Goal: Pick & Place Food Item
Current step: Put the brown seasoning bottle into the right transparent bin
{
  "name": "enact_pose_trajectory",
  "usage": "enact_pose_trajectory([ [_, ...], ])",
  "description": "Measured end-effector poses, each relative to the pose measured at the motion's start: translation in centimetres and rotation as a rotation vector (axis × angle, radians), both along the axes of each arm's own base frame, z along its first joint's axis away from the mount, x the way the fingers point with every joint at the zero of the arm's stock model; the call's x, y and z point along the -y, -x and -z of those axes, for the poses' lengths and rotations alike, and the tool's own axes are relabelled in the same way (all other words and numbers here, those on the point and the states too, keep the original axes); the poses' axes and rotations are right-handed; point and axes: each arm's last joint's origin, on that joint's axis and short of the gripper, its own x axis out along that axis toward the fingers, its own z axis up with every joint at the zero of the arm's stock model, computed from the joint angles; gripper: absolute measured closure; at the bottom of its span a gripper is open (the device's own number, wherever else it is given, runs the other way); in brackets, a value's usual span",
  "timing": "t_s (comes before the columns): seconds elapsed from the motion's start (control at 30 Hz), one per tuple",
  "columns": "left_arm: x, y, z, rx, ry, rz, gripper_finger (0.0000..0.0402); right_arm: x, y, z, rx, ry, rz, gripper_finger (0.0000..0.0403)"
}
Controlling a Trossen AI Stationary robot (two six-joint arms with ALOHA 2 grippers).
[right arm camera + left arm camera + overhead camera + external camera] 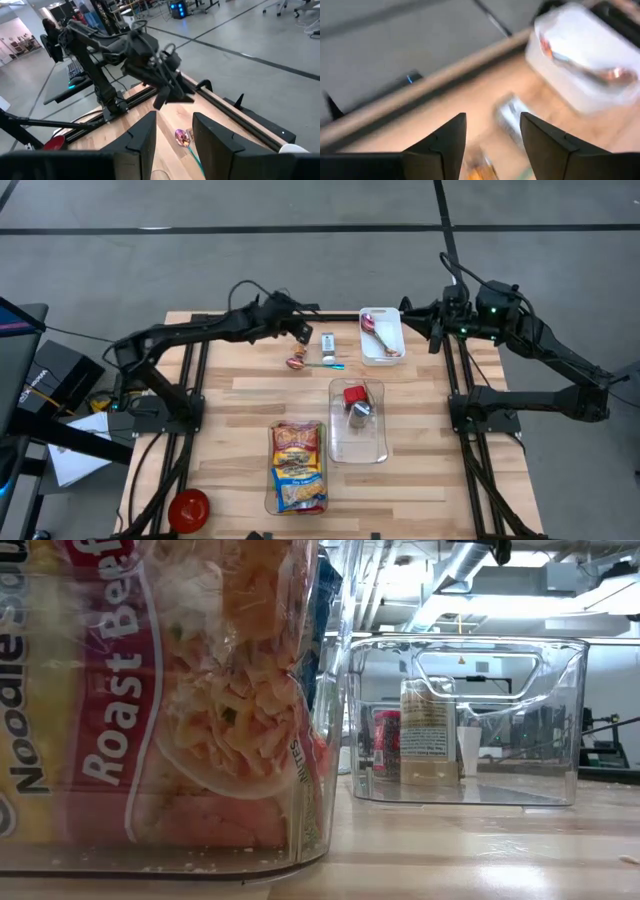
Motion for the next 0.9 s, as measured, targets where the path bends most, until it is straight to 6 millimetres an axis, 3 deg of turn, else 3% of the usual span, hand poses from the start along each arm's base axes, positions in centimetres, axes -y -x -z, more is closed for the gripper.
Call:
enact_pose_trajectory([
  [0.17, 0.3, -1.0, 2.9, -0.08, 0.095, -0.009, 0.022, -0.1, 0.0, 0.3, -0.024, -0.019, -0.001, 0.0281],
  [0.27, 0.5, -1.3, 3.7, -0.071, 0.12, -0.11, 0.0214, -0.1, 0.0, 0.3, -0.024, -0.024, -0.001, 0.0281],
  [0.63, 0.9, -2.8, 8.0, -0.142, 0.134, -0.244, 0.0119, -0.2, 0.1, 0.6, -0.054, -0.053, -0.022, 0.0281],
  [0.9, 0.8, -3.5, 10.8, -0.173, 0.195, -0.257, 0.0104, -0.2, 0.1, 0.8, -0.068, -0.071, -0.022, 0.028],
])
